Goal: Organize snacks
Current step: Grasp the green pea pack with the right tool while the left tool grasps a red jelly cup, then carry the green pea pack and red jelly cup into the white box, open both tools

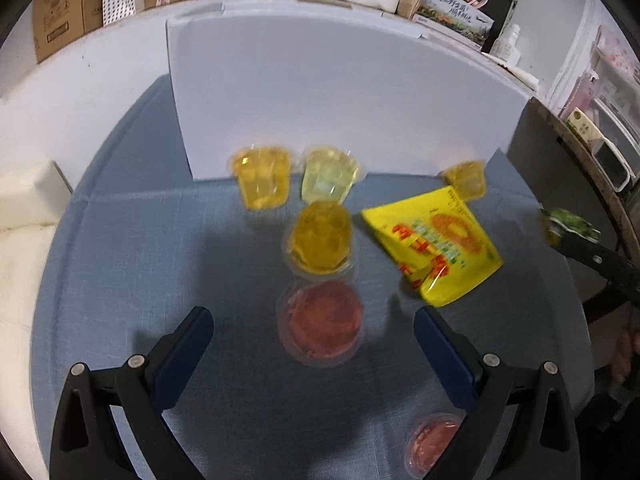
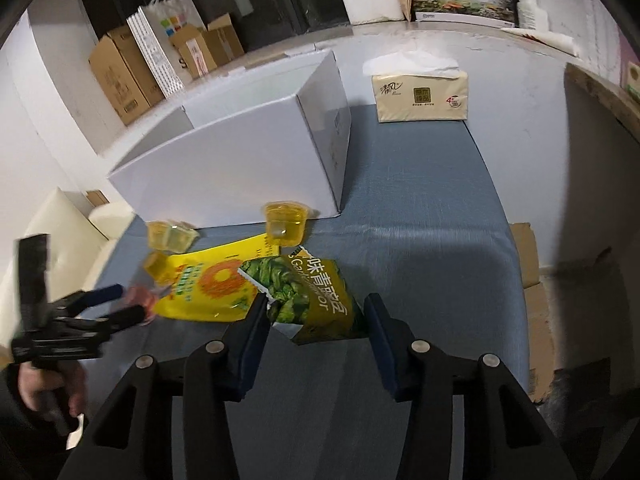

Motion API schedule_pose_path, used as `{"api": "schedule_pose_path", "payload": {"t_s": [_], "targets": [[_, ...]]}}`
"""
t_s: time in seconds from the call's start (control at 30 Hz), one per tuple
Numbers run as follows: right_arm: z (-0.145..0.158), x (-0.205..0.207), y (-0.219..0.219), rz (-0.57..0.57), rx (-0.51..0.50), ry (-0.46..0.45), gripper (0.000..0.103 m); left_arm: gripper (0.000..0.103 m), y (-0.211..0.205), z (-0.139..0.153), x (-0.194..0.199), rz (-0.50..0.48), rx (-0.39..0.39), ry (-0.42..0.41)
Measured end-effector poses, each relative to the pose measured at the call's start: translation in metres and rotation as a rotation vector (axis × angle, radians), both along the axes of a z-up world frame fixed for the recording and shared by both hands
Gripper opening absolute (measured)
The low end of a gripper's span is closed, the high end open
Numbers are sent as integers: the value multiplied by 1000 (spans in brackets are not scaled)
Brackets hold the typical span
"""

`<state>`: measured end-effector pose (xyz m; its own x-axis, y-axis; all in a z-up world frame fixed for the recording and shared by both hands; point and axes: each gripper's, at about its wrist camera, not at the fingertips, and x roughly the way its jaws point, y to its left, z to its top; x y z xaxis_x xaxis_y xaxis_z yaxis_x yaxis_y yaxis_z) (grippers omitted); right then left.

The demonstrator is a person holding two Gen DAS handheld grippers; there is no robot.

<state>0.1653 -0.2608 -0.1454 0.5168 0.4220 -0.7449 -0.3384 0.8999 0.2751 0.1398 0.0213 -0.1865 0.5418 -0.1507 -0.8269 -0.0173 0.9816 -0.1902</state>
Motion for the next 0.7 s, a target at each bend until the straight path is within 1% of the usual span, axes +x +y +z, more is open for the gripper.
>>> {"api": "schedule_pose_path", "payload": {"t_s": [0.07, 0.13, 0.17, 0.2, 0.23, 0.27, 0.3, 0.33, 0.4, 0.47, 0.57, 0.7], "targets": [[1, -9, -1, 0, 9, -1, 52, 102, 2, -1, -1, 7, -17, -8], [2, -15, 0, 0, 16, 1, 52, 96, 3, -1, -1, 5, -14, -10], [3, -16, -1, -1, 18, 0, 52, 85, 3, 0, -1, 7, -5, -15], [3, -17, 0, 2, 20, 2, 52, 73, 3, 1, -2, 4, 2, -20], [3, -18, 0, 4, 20, 2, 52, 67, 3, 1, -2, -1, 7, -21], [3, -18, 1, 2, 20, -1, 52, 53, 5, 1, -3, -2, 8, -25], [3, -19, 1, 4, 22, 0, 52, 43, 6, 1, -3, -5, -6, -25], [3, -20, 2, 7, 23, 0, 52, 40, 8, 3, -3, -4, -20, -33], [5, -22, 4, 13, 22, -8, 52, 40, 12, 4, -7, -3, -41, -44], [8, -23, 7, 19, 24, -15, 52, 40, 14, 7, -12, -7, -45, -60], [14, -26, 11, 32, 32, -30, 52, 40, 15, 17, -20, -19, -55, -98], [27, -24, 17, 47, 49, -58, 52, 40, 14, 46, -24, -32, -59, -160]]}}
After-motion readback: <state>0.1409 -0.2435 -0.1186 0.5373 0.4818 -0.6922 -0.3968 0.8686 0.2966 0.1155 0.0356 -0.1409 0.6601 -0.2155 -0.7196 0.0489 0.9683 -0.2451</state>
